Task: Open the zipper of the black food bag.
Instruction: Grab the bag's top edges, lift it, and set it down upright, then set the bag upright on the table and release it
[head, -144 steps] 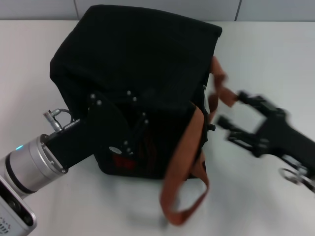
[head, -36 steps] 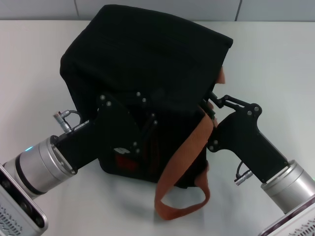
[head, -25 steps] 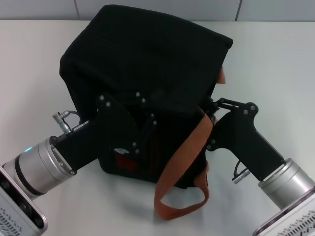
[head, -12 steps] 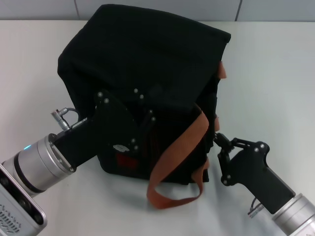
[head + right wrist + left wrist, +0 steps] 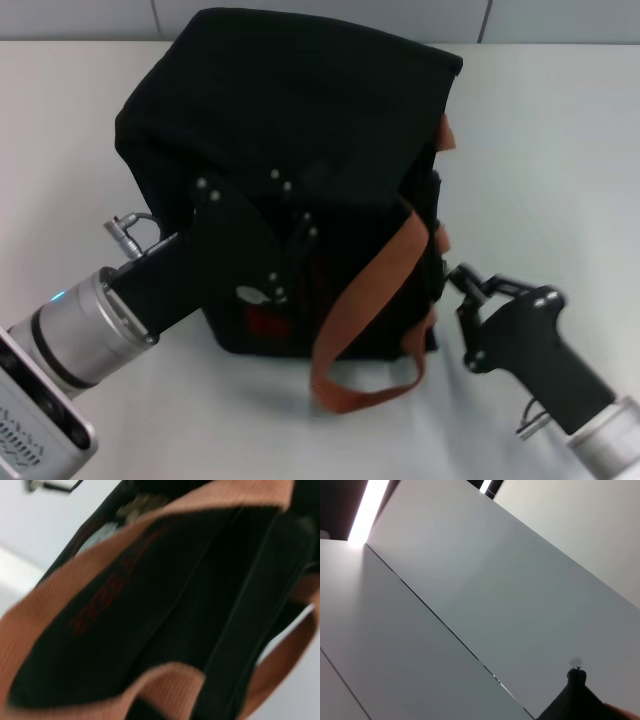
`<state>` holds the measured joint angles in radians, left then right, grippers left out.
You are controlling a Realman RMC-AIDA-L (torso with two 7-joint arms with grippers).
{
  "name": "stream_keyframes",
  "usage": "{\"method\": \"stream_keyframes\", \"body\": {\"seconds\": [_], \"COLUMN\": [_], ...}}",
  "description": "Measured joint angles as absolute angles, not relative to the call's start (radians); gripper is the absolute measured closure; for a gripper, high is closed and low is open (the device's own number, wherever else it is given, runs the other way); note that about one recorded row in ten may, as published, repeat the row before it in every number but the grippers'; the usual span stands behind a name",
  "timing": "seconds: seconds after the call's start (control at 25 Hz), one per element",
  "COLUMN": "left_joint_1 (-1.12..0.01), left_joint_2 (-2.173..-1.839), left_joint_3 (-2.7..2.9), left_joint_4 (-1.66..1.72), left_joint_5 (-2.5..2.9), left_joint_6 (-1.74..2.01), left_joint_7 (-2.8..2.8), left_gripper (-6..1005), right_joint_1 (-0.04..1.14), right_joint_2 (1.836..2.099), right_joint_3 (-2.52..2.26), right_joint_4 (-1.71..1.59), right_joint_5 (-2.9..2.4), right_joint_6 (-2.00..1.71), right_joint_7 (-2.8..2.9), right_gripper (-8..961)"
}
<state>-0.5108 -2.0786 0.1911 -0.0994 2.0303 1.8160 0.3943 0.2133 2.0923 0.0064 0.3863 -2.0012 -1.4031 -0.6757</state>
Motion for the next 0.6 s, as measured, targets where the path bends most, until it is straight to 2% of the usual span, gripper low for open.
{"method": "stream_keyframes", "body": {"seconds": [0.16,0.32,0.48,0.6], "left_joint_1": [-0.532,-0.531,-0.456,-0.379], "left_joint_2": [-2.080,-2.080,-2.080,-2.080], "left_joint_3": [0.154,0.003,-0.084,-0.136], "left_joint_4": [-0.161,-0.325,-0.419,-0.404], "left_joint_5": [2.030,2.030,2.035,2.028], "left_joint_6": [1.811,1.781,1.774,1.746], "left_joint_7": [0.394,0.389,0.376,0.274], "left_gripper": [913,913,913,913], "right_joint_1": [0.181,0.151,0.150,0.163], "right_joint_2": [2.092,2.091,2.088,2.088], "right_joint_3": [0.041,0.080,0.086,0.087], "right_joint_4": [0.384,0.356,0.281,0.236], "right_joint_5": [-2.000,-2.000,-2.000,-2.001], "right_joint_6": [-1.515,-1.674,-1.806,-1.839], "right_joint_7": [-0.641,-0.499,-0.256,-0.118], "right_gripper": [936,843,751,608]}}
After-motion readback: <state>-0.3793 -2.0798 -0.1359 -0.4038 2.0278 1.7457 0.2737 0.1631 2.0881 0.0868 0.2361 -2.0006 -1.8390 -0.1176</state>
